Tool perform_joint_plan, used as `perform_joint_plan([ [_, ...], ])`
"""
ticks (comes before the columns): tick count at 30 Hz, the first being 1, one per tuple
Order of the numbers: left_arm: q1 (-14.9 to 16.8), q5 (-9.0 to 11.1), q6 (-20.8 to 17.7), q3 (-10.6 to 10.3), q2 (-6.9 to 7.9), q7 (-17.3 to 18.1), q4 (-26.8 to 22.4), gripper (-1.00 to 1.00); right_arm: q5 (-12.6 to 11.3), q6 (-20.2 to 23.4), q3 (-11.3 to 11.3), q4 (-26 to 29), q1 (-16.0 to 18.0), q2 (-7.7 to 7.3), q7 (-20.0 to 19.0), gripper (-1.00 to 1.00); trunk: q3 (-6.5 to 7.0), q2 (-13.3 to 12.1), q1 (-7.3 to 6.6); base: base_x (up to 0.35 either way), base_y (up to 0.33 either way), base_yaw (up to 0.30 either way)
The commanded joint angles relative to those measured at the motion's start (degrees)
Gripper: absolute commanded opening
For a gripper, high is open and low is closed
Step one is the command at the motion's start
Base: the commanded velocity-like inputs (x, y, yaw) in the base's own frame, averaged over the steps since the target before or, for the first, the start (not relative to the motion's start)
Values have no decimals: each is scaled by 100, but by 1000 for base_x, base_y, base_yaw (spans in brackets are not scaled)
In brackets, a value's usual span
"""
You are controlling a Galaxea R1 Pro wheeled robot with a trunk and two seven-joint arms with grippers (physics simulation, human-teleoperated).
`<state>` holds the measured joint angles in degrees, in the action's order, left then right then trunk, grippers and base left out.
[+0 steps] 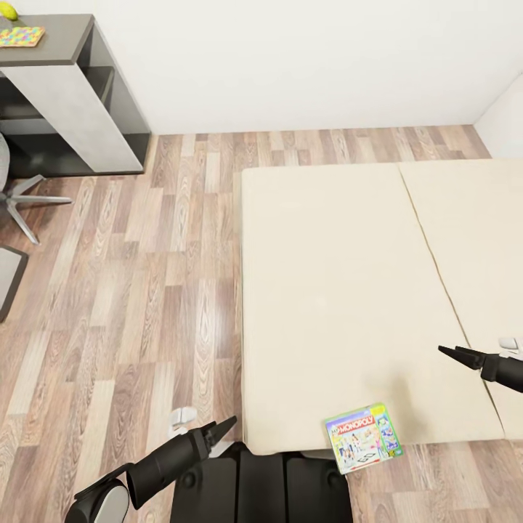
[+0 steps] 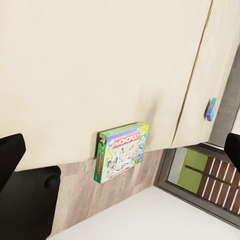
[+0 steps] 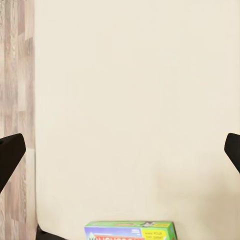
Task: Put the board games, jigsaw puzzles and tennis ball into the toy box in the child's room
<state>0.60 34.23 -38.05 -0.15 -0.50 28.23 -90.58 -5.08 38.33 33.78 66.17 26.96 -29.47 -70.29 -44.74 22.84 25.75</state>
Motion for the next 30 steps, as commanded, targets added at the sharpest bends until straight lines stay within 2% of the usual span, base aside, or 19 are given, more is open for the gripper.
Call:
perform_joint_plan([
  [1,1,31,-41,6,-3,-1,-3,100,-20,43,3,-1,2,-1,-10,100,4,8,4,0,0,0],
  [30,1,31,-41,6,-3,-1,-2,100,-19,34,6,6,2,62,-11,100,276,8,4,0,0,0],
])
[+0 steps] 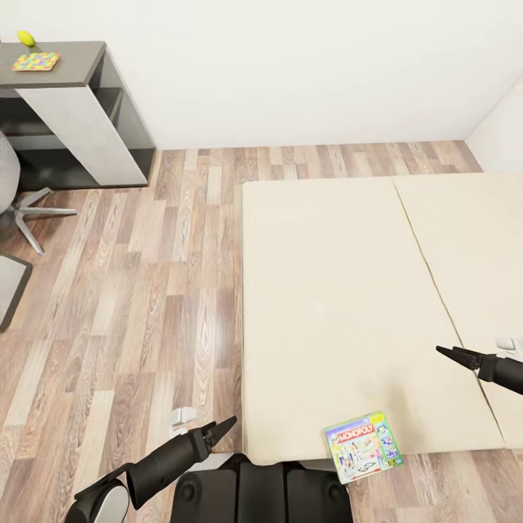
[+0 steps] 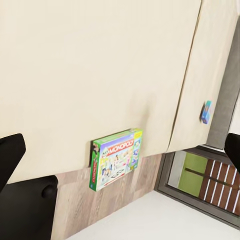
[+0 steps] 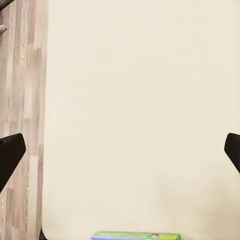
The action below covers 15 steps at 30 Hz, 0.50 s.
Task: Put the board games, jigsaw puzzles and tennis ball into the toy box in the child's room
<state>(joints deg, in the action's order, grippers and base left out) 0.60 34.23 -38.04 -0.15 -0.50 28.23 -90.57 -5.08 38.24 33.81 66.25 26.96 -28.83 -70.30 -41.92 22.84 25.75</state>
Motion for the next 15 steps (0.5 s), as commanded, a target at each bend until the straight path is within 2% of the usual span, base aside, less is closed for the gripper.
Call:
perform_joint_plan([
  [1,2,31,-40,6,-3,-1,-2,100,-19,43,3,-1,3,-1,-10,100,4,8,4,0,0,0],
  [15,2,31,-43,6,-3,-1,2,100,-19,43,3,2,3,10,-10,100,135,8,4,0,0,0],
])
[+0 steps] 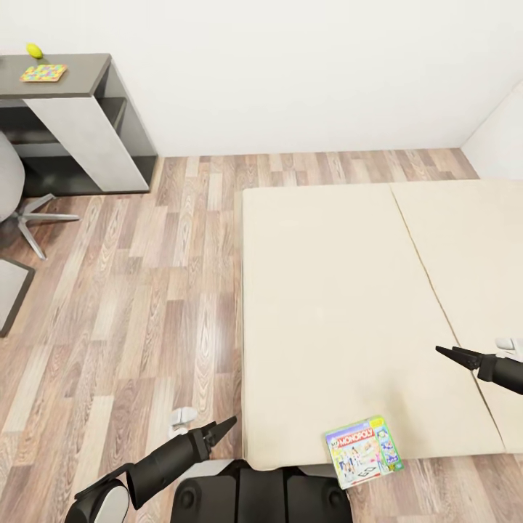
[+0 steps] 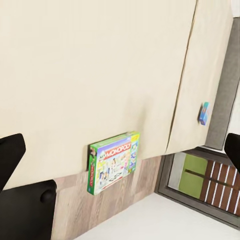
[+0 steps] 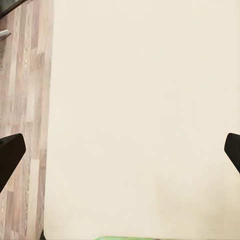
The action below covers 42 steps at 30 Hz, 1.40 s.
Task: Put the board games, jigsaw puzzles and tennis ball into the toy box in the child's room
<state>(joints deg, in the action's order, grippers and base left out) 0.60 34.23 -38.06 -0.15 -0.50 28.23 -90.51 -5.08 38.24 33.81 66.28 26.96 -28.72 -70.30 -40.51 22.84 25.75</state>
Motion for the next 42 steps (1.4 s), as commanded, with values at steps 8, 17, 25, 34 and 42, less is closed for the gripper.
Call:
perform_joint_plan([
  [8,2,31,-39,6,-3,-1,-3,100,-19,38,3,2,3,12,-10,100,69,8,3,0,0,0],
  [17,2,31,-37,6,-3,-1,-6,100,-19,35,3,6,3,21,-10,100,154,8,3,0,0,0],
  [25,2,31,-35,6,-3,-12,-9,100,-19,35,3,20,3,23,-10,100,229,8,3,0,0,0],
  [34,2,31,-35,6,-3,-17,-10,100,-19,34,3,30,3,27,-10,100,314,8,3,0,0,0],
  [42,2,31,-34,6,-3,-18,-10,100,-19,34,3,33,3,28,-10,100,389,8,3,0,0,0],
])
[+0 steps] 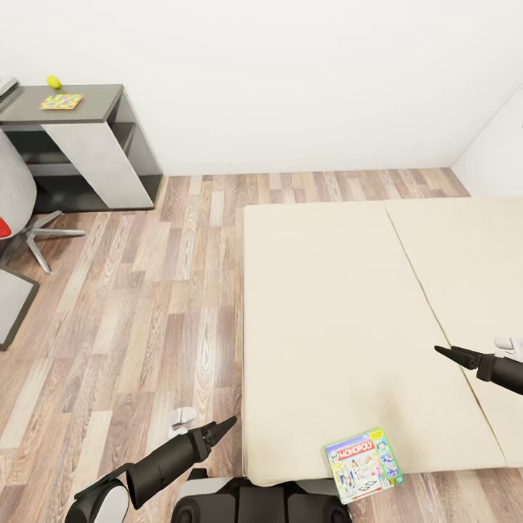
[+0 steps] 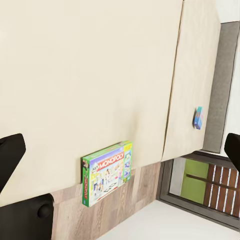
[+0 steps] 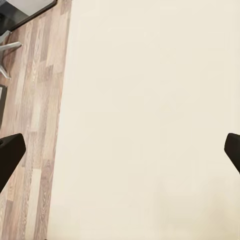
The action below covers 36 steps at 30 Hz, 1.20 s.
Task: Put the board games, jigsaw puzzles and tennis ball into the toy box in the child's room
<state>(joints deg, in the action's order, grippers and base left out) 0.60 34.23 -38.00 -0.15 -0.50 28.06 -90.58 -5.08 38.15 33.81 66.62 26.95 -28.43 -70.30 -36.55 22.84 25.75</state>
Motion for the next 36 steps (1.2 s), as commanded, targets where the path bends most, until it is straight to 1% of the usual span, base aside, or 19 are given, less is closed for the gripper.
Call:
perform_joint_plan([
  [1,2,31,-41,6,-3,-2,-2,100,-19,43,3,-1,3,-2,-8,100,3,8,3,0,0,0],
  [36,2,31,-45,6,-3,4,5,100,-19,45,3,0,3,3,-6,100,332,8,3,0,0,0],
])
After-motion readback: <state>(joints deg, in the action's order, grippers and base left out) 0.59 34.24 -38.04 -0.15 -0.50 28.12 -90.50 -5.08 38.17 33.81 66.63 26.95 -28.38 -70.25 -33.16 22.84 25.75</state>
